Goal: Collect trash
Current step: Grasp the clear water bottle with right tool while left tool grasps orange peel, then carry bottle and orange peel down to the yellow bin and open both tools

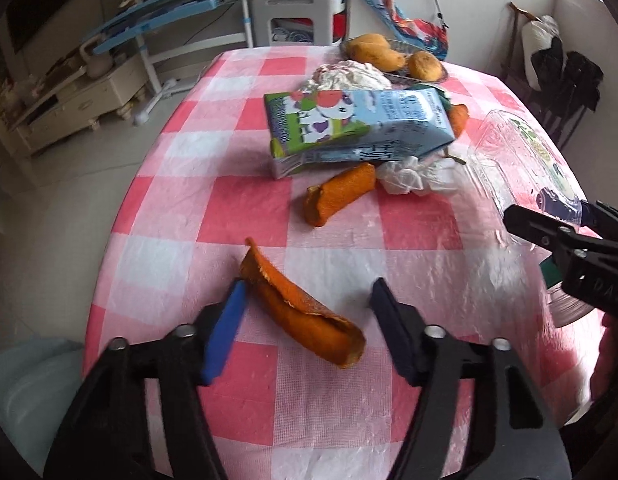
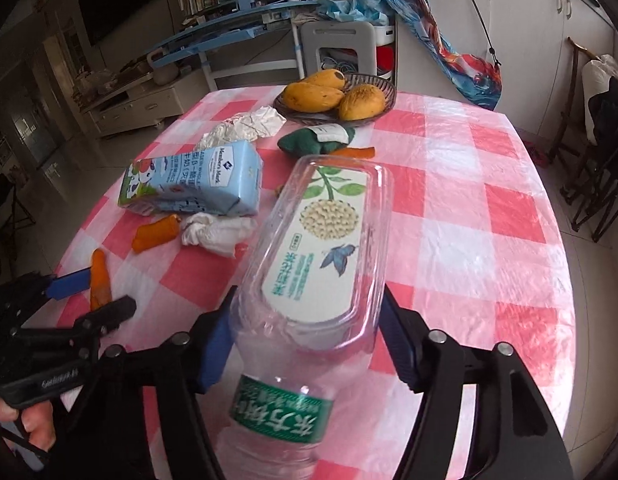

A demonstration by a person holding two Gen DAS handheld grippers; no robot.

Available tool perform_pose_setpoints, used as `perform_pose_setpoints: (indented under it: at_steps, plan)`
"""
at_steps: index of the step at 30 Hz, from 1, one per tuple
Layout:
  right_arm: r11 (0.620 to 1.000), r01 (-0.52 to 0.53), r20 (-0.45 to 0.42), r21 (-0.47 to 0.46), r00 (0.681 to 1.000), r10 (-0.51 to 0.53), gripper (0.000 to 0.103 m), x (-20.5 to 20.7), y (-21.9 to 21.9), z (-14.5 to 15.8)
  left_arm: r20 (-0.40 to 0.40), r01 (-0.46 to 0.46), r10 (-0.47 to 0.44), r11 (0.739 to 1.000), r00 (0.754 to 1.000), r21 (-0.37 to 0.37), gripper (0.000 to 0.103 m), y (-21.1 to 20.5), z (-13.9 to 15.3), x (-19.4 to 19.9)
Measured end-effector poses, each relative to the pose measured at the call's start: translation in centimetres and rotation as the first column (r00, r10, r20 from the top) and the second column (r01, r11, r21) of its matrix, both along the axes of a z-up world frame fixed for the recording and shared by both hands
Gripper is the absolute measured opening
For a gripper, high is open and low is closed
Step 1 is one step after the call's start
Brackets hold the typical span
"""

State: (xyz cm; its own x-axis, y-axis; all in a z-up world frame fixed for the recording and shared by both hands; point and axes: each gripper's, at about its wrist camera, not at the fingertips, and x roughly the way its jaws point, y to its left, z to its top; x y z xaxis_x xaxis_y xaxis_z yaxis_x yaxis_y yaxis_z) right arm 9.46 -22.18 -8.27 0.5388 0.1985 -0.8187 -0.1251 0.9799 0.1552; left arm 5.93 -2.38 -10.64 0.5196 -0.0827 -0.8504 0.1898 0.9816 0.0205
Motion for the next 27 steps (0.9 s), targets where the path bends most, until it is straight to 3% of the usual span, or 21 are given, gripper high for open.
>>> perform_pose_setpoints:
  at_steps: [3,4,7,11,18,23,27]
  plan:
    - [1.000,-0.012,-0.010,-0.013,1.000,0.012,0.062,-1.2,-1.0,0.2,-0.011,0.028,-0.028,0.999,1.000,-0.044,0.022,0.4,0.3,0.0]
    - [1.000,-0.018,-0.012,-0.022,1.000,0.018,0.061,-1.5,-1.3,0.2,-0.020,0.029,-0.031,0.997,0.999,-0.065,0.019,0.5,0.4,0.1]
    - [1.000,-0.020,-0.011,-0.012,1.000,0.019,0.060,-1.9,-2.1,0.3,-0.049,0.016,-0.024,0.989,0.999,-0.147,0.016,1.5,0.3,0.5]
    - [0.989,0.021,-0.007,0.148,1.000,-0.020,0.060,-1.9,-3.9,0.4,-0.056,0.002,-0.013,0.982,0.998,-0.191,0.015,2.3,0.4,0.8]
    - [0.900,-0.077,0.092,0.430,0.995,0.041,0.060,-2.2,-2.7,1.9,0.039,0.017,-0.009,0.977,0.999,-0.211,0.015,2.5,2.8,0.4]
    - [0.824,-0.199,0.141,0.531,0.979,0.146,0.060,-3.0,0.1,2.2,0.132,-0.086,0.117,0.972,0.984,-0.221,0.015,5.7,5.8,-0.2]
    - [0.796,-0.274,0.138,0.540,0.962,0.237,0.060,-3.9,3.0,1.9,0.207,-0.162,0.211,0.960,0.955,-0.229,0.015,8.6,8.3,-1.1]
